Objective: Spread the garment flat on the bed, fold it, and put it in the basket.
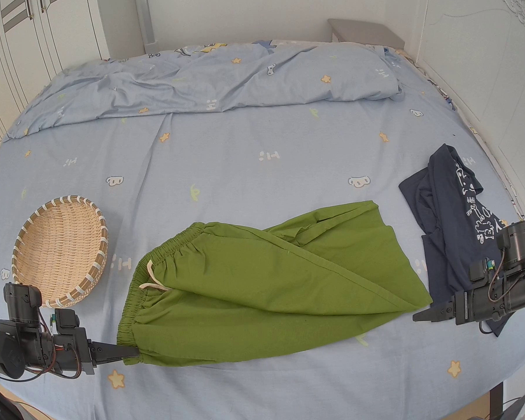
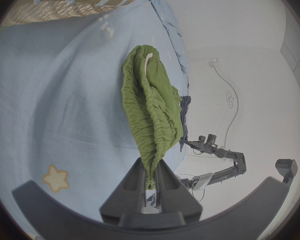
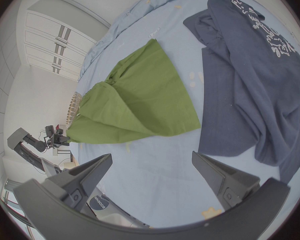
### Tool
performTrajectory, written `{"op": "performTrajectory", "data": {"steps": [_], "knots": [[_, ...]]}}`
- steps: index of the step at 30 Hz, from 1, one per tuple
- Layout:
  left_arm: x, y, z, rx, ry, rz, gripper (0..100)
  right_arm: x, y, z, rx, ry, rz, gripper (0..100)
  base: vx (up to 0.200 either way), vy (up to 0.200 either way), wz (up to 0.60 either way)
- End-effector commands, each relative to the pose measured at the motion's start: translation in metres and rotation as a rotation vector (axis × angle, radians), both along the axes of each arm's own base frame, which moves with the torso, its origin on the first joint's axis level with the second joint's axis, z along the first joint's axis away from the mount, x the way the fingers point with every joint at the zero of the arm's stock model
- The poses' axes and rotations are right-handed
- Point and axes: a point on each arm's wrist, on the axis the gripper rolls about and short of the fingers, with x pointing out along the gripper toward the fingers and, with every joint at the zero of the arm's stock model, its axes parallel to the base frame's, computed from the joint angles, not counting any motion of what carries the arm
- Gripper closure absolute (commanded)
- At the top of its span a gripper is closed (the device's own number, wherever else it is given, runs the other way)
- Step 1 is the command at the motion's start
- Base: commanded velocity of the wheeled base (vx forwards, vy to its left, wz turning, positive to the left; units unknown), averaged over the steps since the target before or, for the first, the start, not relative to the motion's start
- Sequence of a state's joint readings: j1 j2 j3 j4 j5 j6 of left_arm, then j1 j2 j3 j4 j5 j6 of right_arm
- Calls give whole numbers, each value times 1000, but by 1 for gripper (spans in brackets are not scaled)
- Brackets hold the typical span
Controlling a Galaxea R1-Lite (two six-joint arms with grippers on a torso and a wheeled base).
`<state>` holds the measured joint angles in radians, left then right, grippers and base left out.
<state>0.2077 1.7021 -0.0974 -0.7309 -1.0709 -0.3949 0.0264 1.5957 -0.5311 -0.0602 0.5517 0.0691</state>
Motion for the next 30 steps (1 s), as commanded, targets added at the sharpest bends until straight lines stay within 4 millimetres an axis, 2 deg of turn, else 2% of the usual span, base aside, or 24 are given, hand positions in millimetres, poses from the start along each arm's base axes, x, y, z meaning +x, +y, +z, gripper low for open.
{"op": "performTrajectory", "data": {"steps": [1, 9, 21, 30], "knots": [[0, 0, 1, 2, -7, 1, 100, 18, 1, -26, 0, 75, 1, 0, 0, 0, 0], [2, 0, 1, 4, -13, -3, 100, 21, 4, -30, 0, 82, 20, 0, 0, 0, 0], [2, 0, 1, 4, -13, -1, 100, 50, 10, -54, 28, -16, 48, 0, 0, 0, 0], [2, 0, 1, 3, -12, -3, 100, 56, 17, -55, 31, -53, 73, 0, 0, 0, 0]]}}
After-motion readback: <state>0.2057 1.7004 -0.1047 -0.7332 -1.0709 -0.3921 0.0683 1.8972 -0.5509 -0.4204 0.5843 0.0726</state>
